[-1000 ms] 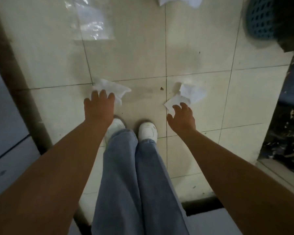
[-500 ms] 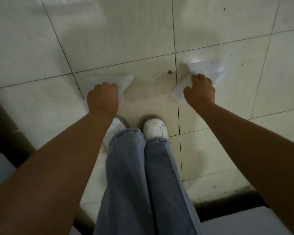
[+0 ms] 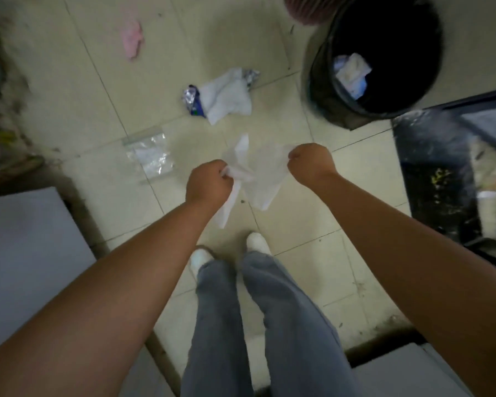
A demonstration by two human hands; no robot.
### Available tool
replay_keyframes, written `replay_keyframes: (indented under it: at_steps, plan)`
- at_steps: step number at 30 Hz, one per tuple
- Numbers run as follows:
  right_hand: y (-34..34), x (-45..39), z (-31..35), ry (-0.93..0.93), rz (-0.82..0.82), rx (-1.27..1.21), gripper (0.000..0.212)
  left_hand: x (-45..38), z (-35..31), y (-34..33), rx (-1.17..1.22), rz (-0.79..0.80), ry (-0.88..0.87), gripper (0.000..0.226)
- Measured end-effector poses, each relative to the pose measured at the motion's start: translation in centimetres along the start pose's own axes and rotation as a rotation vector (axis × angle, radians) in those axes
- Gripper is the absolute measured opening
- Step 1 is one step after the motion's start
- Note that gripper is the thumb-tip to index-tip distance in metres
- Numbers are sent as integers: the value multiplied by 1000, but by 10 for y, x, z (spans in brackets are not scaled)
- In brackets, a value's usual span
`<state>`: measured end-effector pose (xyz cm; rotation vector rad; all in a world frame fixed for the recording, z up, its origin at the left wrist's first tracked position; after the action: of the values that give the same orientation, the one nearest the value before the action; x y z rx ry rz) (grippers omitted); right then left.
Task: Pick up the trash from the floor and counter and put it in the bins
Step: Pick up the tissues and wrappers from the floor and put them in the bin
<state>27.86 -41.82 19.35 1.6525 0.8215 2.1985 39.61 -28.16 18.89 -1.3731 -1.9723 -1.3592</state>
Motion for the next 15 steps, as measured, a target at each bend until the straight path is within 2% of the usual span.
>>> replay_keyframes:
  at_steps: [5,8,13,15]
  plan:
    - [126,-5,-60,-39,-140,-179,35,-11,-120,1,145,0,-12,45]
    - [182,-37,-115,-117,-191,-312,35,-42,-183,-25,246,0,25,37]
    - [247,-115,-197,-223,-127,-396,41,-107,-279,-69,501,-60,150,38]
    - [257,-139,-219,-233,-76,-480,43,-126,-312,-88,512,-62,176,20]
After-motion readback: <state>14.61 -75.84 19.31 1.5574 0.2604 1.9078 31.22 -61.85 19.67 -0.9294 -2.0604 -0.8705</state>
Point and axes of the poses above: each hand's wrist, its own x-axis away from the middle knuckle, its own y-axis out of the back of the hand, z = x × y, the point moved 8 cm from there along -x, towards the middle knuckle
